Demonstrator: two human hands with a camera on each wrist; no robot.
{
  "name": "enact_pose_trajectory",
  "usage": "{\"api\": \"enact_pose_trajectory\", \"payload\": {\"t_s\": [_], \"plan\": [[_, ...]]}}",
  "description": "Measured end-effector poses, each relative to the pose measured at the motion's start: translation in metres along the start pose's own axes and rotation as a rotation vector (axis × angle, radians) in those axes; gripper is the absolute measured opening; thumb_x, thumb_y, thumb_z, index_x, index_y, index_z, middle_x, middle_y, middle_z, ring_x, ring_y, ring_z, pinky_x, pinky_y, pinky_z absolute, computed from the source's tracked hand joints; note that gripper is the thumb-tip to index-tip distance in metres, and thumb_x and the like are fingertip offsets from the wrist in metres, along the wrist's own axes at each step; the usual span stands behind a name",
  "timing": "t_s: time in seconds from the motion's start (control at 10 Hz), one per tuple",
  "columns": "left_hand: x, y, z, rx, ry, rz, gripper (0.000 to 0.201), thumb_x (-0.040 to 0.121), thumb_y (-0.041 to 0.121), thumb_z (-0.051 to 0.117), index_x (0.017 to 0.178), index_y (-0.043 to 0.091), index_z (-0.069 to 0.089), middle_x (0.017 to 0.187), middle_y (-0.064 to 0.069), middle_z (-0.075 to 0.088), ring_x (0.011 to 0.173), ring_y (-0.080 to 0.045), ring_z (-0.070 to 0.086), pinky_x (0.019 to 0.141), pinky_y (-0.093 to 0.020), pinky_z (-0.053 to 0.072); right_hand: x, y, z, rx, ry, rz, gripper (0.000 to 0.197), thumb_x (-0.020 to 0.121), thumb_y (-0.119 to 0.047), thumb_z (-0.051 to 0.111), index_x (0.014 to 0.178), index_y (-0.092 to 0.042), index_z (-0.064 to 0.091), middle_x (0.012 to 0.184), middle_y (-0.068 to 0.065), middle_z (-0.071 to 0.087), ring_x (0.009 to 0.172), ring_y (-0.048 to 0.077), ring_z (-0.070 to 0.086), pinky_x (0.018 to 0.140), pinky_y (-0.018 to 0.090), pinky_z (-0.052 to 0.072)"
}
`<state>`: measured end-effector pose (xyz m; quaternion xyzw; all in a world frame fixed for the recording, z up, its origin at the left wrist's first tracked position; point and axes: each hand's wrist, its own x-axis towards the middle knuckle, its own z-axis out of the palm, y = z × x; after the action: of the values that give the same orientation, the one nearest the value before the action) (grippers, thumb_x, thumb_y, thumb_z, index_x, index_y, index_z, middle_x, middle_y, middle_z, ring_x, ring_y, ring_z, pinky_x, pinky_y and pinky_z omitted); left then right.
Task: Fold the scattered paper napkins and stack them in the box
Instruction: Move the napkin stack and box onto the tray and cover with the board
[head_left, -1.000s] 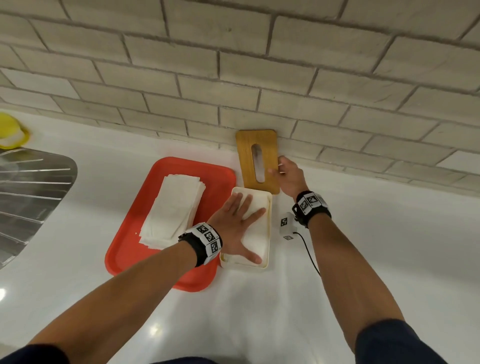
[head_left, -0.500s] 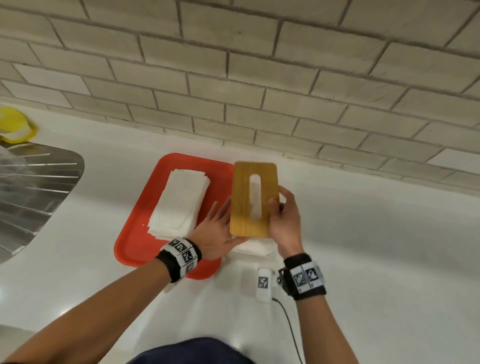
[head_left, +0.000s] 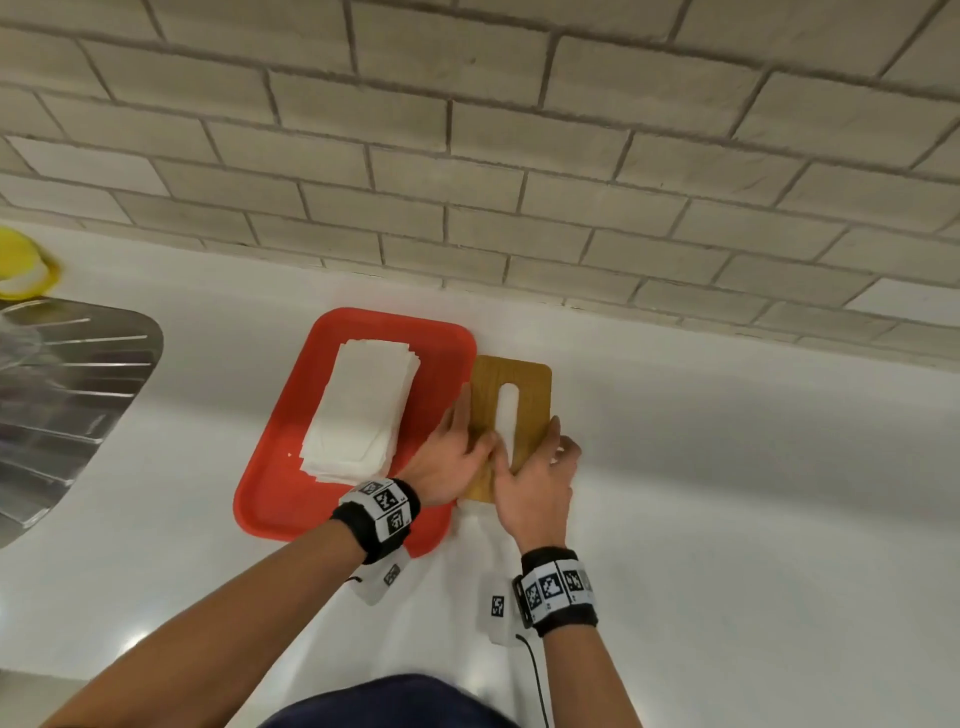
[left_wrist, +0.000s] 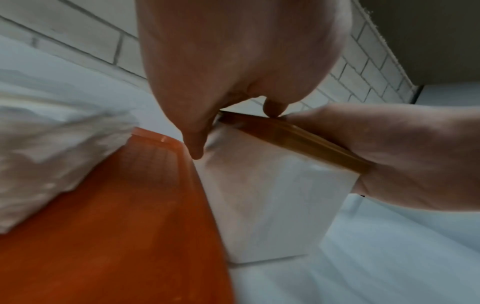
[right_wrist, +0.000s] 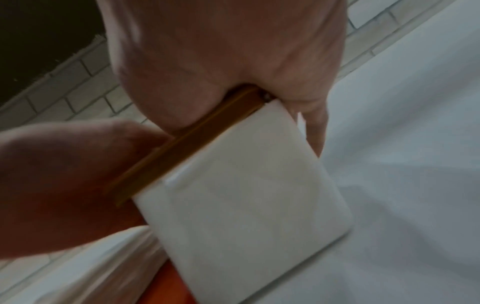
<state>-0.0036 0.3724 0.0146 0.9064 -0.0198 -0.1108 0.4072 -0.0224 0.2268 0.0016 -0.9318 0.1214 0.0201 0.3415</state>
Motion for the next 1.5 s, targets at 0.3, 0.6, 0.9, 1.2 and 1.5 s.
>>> {"api": "enact_pose_trajectory", "payload": {"t_s": [0.3,0.6,0.9,1.2,1.5], "plan": [[0.014,0.008,0.034,-0.043,0.119,-0.001,0.078,0.115,0.028,0.040,0.166,0.001,-0.012,0.176,-0.023,-0.009,0.164,-0.033,0.004,0.122,-0.016,0.008,0.040,0.008,-0.011,0.037,-0.054,-0.088,0.077,0.107,-0.042,0.053,0.167,-0.004,0.024,0.121,0.026,0.066,0.104,0.047,0.067,0.085,0.050,0.057],[0.015,0.008,0.032,-0.133,0.168,-0.023,0.078,0.111,0.029,0.048,0.168,0.002,0.002,0.172,-0.021,0.024,0.156,-0.030,0.032,0.121,-0.015,0.017,0.045,0.007,-0.015,-0.198,-0.067,-0.164,0.092,0.095,-0.065,0.043,0.154,0.005,0.035,0.114,0.023,0.070,0.090,0.040,0.067,0.074,0.041,0.055],[0.020,-0.005,0.039,0.116,0.085,0.022,0.052,0.107,0.021,0.052,0.146,-0.006,0.032,0.139,-0.047,0.049,0.098,-0.055,0.066,0.078,-0.058,0.061,0.034,0.000,0.005,-0.200,0.117,-0.072,0.073,0.110,-0.050,0.045,0.166,-0.005,0.029,0.101,0.016,0.071,0.083,0.042,0.073,0.065,0.044,0.055],[0.083,-0.001,-0.005,0.362,-0.051,0.163,0.068,0.114,0.047,0.018,0.170,0.017,-0.005,0.179,0.002,-0.013,0.164,-0.020,-0.015,0.135,-0.046,0.005,-0.043,0.011,0.025,-0.264,0.150,-0.081,0.092,0.107,-0.071,0.028,0.171,-0.008,0.008,0.178,0.011,0.017,0.165,0.032,0.015,0.132,0.054,0.021],[0.067,0.004,0.000,0.470,-0.174,0.139,0.097,0.103,0.076,0.021,0.167,0.016,-0.020,0.173,0.001,-0.033,0.158,-0.022,-0.035,0.134,-0.050,-0.003,-0.034,0.024,-0.013,-0.195,-0.023,-0.084,0.062,0.112,-0.055,0.018,0.167,-0.028,0.027,0.173,-0.002,0.033,0.161,0.034,0.027,0.128,0.060,0.026]]}}
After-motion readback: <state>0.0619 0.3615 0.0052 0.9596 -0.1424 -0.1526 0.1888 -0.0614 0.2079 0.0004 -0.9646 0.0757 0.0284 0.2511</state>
